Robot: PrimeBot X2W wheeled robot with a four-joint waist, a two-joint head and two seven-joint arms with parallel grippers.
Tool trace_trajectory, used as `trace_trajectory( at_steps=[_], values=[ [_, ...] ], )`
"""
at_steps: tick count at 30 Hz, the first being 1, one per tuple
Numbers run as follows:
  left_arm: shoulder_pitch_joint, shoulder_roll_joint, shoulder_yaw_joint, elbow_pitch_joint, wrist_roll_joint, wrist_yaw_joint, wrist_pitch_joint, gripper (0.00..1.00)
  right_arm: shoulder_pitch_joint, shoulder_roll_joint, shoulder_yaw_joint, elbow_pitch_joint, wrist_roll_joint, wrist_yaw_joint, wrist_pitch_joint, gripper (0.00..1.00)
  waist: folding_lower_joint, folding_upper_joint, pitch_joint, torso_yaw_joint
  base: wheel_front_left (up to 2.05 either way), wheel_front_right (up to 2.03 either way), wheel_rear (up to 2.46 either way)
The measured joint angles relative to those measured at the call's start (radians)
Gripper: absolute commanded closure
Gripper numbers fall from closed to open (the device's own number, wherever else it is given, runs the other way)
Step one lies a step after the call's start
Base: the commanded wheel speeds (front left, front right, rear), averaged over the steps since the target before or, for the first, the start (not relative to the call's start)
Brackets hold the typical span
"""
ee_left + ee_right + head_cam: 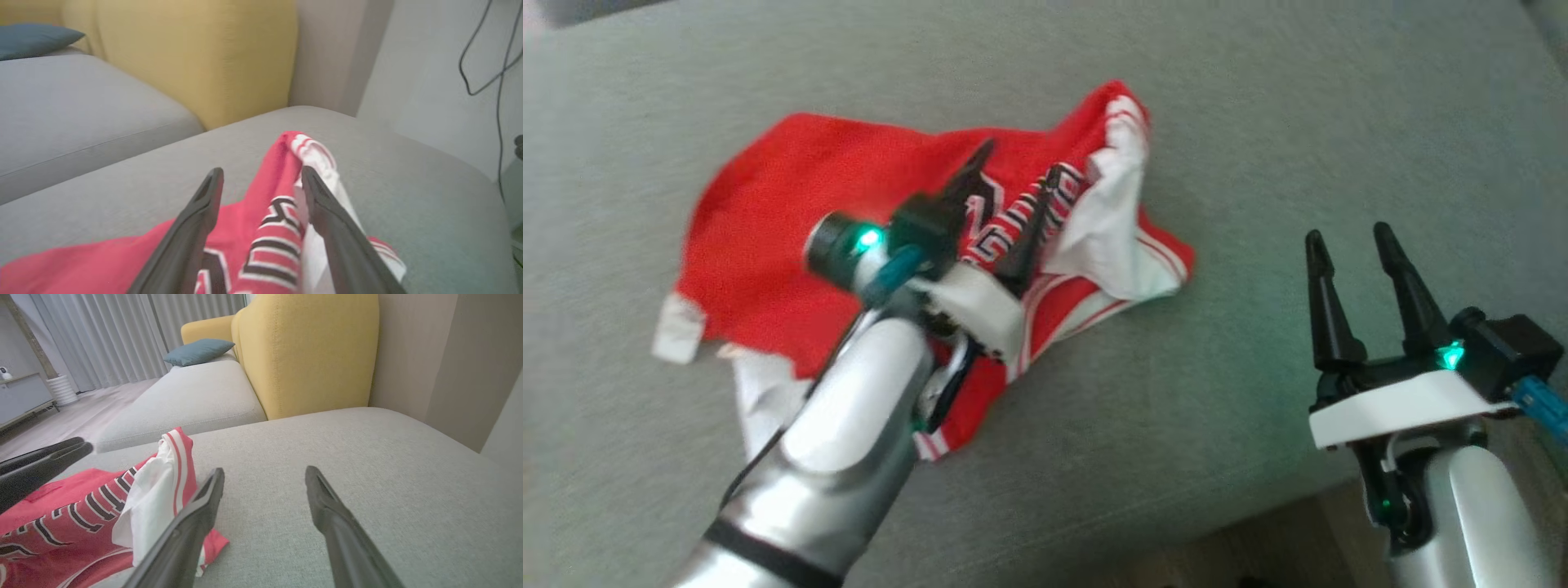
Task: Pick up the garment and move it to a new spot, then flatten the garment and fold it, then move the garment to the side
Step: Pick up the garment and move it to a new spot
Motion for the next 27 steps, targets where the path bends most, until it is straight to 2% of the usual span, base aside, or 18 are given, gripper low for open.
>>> trace_trajectory(
  at_steps=[7,12,17,19,27],
  values=[
    [0.136,0.079,0.148,-0.138,-0.011,0.089,-0.010,0.00,0.011,0.000,-0.015,-0.030,-0.041,0.000,0.042,0.00,0.0000,0.0000,-0.061,0.115,0.00,0.00,0.00],
    [0.250,0.119,0.258,-0.235,0.006,0.121,-0.016,0.00,0.041,0.000,-0.028,-0.040,-0.049,0.000,0.059,0.00,0.0000,0.0000,-0.098,0.184,0.00,0.00,0.00],
    [0.366,0.147,0.345,-0.284,0.021,0.124,-0.016,0.00,0.051,0.000,-0.040,-0.039,-0.058,0.000,0.073,0.00,0.0000,0.0000,-0.137,0.227,0.00,0.00,0.00],
    [0.401,0.155,0.366,-0.301,0.021,0.111,-0.016,0.00,0.055,0.000,-0.041,-0.039,-0.064,0.000,0.077,0.00,0.0000,0.0000,-0.152,0.238,0.00,0.00,0.00],
    [0.505,0.167,0.397,-0.324,0.037,0.085,-0.016,0.00,0.119,0.000,-0.041,-0.035,-0.067,0.000,0.095,0.00,0.0000,0.0000,-0.203,0.252,0.00,0.00,0.00]
  ],
)
